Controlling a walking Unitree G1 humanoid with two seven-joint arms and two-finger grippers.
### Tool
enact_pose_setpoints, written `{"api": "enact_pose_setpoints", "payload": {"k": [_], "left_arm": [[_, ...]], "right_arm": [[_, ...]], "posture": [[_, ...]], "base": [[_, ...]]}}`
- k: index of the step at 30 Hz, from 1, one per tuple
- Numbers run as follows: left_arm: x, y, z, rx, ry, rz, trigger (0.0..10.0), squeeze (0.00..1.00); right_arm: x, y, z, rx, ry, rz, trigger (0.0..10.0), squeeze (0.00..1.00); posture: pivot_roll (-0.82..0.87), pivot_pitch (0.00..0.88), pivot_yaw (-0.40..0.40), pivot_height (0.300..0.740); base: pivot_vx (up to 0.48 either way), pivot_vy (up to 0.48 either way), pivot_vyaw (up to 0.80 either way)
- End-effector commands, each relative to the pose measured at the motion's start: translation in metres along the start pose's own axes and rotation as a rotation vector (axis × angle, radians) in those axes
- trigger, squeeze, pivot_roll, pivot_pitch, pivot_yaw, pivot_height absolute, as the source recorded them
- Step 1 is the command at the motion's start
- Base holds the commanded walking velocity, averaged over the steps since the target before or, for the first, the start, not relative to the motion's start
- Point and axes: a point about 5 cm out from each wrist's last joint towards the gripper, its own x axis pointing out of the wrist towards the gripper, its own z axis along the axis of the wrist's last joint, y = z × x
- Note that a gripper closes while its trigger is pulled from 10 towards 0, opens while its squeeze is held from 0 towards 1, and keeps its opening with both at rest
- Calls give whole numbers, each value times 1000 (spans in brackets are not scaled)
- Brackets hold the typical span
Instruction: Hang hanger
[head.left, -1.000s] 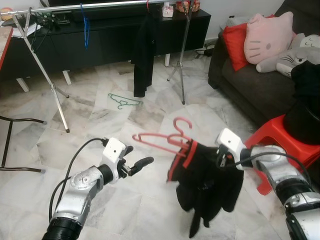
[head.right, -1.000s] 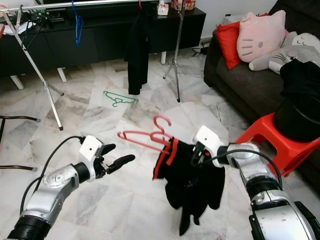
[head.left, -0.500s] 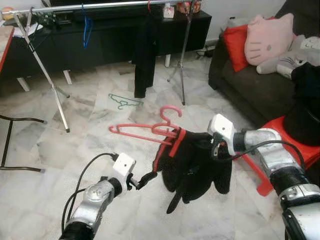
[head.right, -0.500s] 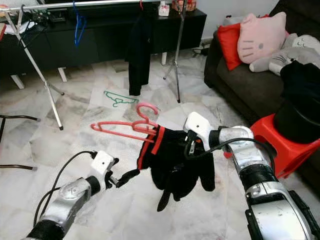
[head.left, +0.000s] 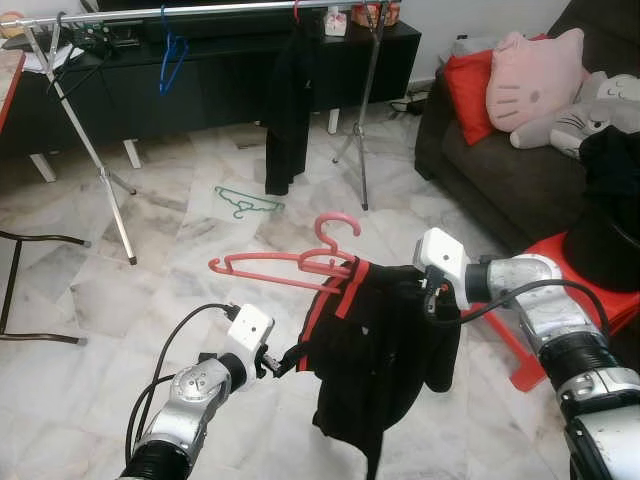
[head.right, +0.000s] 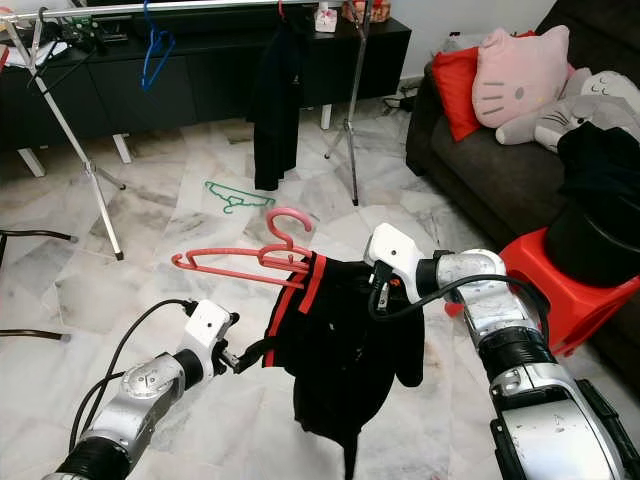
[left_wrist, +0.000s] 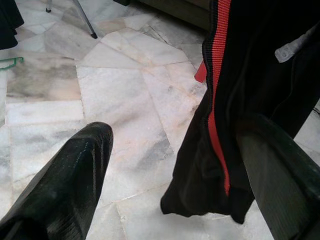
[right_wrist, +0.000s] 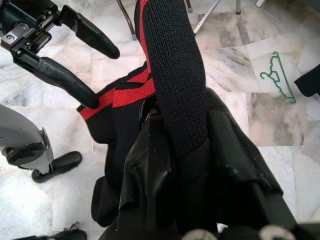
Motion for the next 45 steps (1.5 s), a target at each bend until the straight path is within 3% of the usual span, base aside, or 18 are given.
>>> {"api": "enact_pose_setpoints", "payload": {"k": [1,13,17,28,29,30,31,45], "left_arm": [[1,0,-1,3,10,-5,10000,0],[3,-1,-2,9,5,-5,10000,0],[18,-19,-4,-69,11,-83,10000,0],[20,-17,-3,-77,-6,-75,10000,0],[20,-16,-4,-77,-4,-74,9333,0],[19,-16,-4,-76,-2,-72,1922,0],[19,-15,-5,-75,0,-71,118,0],[18,-14,-7,-74,3,-82,0,0]], "right_arm": [[-3,-4,8,-24,-28,-11,0,0],[-4,-3,9,-24,-29,-2,0,0],[9,8,34,-72,-118,97,0,0],[8,9,37,-72,-117,96,0,0],[8,9,36,-71,-114,95,0,0],[8,9,36,-71,-112,93,0,0],[7,9,36,-71,-111,92,0,0],[9,11,40,-70,-121,96,0,0]], "posture": [[-78,44,-89,740],[-78,44,-89,740],[-94,59,-94,740],[-93,57,-96,740],[-93,57,-96,740],[-93,57,-96,740],[-93,57,-96,740],[-87,48,-98,740]], "base": [[0,0,0],[0,0,0],[0,0,0],[0,0,0],[0,0,0],[0,0,0],[0,0,0],[0,0,0]]}}
